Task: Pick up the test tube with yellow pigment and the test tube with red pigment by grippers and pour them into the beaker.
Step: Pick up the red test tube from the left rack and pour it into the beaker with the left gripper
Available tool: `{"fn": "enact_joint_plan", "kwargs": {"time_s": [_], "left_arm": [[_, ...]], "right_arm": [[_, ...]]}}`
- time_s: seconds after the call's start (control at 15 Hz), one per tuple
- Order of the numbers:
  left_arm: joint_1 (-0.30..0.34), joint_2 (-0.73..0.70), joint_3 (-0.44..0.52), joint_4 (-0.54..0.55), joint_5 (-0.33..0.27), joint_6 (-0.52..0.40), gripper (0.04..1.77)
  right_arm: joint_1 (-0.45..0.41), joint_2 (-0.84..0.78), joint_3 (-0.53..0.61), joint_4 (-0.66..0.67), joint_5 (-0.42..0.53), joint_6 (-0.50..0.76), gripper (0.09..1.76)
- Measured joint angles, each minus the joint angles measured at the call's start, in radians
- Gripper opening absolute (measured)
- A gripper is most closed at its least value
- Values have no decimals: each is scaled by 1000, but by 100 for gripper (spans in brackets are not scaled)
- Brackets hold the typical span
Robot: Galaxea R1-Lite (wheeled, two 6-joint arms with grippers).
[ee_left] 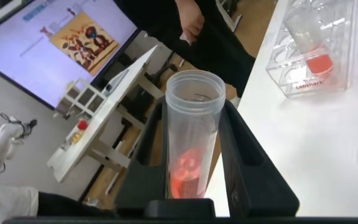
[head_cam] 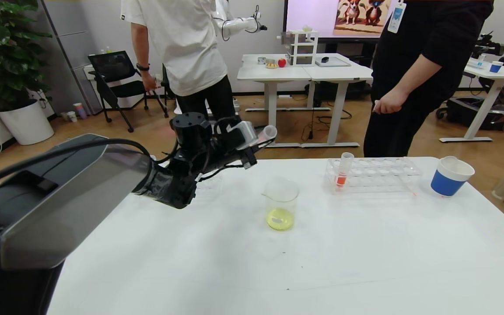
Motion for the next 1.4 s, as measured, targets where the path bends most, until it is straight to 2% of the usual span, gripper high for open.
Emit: {"fn": "enact_joint_plan", "kwargs": {"time_s": [0.13,0.27,0.47,0.67,0.93,1.4], "left_arm": [[9,20,-30,4,-76,120,51],[24,43,-79,34,-180,233,51],[38,75,-151,83,-269,337,51],[39,96,-172,84,-294,416,51],[40,111,-187,85,-357,526,51],[20,121,-172,75,-390,645,51]], "right_arm": [[0,0,0,0,0,0,174],[0,0,0,0,0,0,174],[0,0,0,0,0,0,174],[0,0,0,0,0,0,174],[0,0,0,0,0,0,174],[0,0,0,0,0,0,174]]}}
